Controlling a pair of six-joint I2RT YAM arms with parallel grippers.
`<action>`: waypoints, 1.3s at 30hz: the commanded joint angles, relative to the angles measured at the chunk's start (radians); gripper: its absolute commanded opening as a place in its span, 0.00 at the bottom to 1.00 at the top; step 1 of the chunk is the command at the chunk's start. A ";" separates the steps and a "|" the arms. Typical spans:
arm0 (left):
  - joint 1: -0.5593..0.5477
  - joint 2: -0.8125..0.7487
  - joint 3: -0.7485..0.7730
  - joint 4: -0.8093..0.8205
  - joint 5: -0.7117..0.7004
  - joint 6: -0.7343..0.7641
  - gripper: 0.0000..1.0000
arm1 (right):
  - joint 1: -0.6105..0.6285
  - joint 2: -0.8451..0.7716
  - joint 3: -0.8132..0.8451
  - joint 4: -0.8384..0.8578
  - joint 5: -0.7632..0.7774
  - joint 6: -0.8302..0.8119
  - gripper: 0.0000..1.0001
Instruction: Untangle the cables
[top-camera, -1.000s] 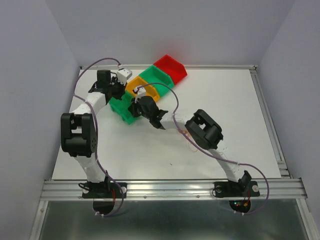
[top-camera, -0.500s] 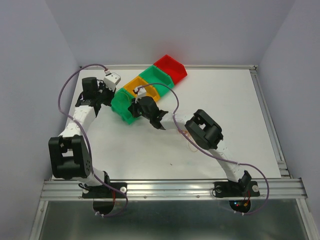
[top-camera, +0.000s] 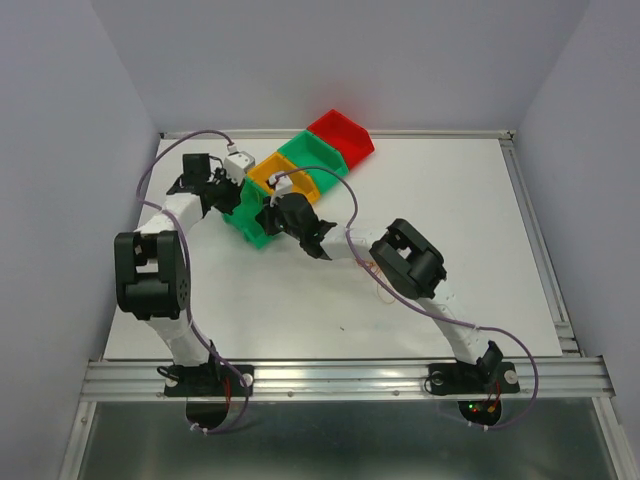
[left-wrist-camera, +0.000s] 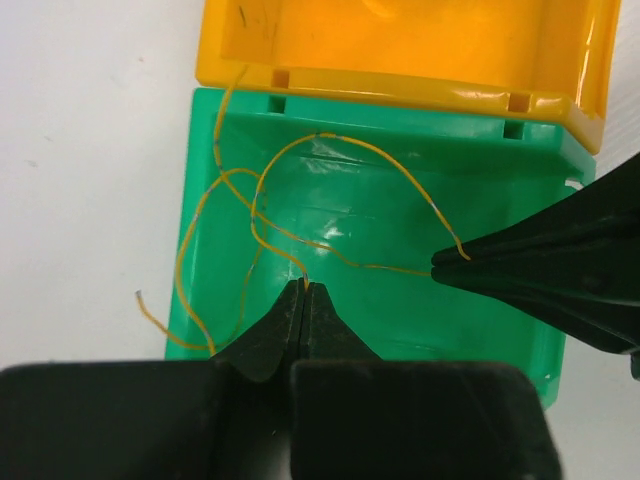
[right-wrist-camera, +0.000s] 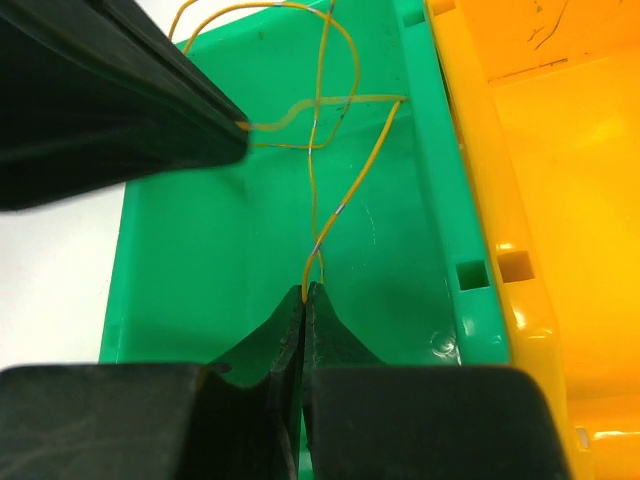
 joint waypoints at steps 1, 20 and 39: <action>-0.051 0.036 0.067 -0.028 0.011 0.008 0.00 | 0.001 -0.038 -0.023 0.031 -0.008 -0.008 0.01; -0.119 0.125 0.066 0.098 -0.167 -0.054 0.00 | 0.001 -0.096 -0.102 0.072 0.036 0.018 0.25; -0.113 0.072 0.023 0.114 -0.139 -0.058 0.04 | 0.004 -0.280 -0.300 0.166 0.081 -0.003 0.52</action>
